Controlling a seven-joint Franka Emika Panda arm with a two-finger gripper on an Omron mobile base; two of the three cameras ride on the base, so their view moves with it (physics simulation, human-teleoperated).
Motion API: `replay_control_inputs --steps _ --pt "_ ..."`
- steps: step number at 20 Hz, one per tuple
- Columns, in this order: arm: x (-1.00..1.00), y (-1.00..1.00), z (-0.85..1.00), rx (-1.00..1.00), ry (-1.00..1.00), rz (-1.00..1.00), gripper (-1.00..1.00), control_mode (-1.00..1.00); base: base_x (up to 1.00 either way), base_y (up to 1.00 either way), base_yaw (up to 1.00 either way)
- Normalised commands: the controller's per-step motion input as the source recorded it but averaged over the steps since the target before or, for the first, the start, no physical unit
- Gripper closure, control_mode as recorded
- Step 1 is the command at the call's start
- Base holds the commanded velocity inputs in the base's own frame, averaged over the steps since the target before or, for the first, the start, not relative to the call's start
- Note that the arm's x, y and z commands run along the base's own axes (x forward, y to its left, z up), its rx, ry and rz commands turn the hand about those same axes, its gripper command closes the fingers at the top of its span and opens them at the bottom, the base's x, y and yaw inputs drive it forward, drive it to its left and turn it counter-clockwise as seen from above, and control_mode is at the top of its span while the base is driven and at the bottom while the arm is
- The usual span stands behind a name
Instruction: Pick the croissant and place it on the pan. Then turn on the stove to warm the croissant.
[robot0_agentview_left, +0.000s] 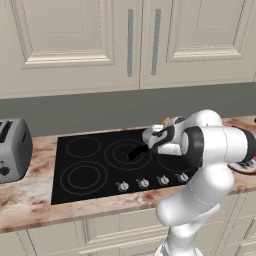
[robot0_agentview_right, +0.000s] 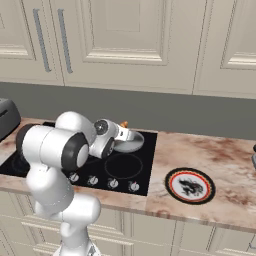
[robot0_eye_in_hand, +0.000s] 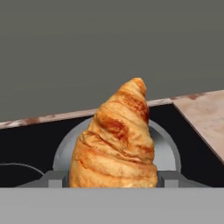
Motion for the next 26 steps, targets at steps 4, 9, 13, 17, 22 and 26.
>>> replay_control_inputs --steps 4,9,13,17,22,26 --pt "0.1 -0.12 -0.12 0.0 0.0 0.01 1.0 -1.0 0.0 0.0 0.0" --pt "0.1 -0.14 -0.07 0.0 0.0 0.01 1.0 -1.0 0.0 0.0 0.0" --pt "0.06 -0.08 -0.11 0.0 0.0 0.01 1.0 -1.0 0.0 0.0 0.0" --pt "0.02 -0.02 -0.17 0.0 0.0 0.01 1.0 -1.0 0.0 0.0 0.0" --pt "0.03 -0.02 -0.07 0.0 0.0 0.01 1.0 -1.0 0.0 0.0 0.0" --pt "0.01 0.0 -0.03 0.0 0.0 0.0 -1.0 -1.0 0.0 0.0 0.0"
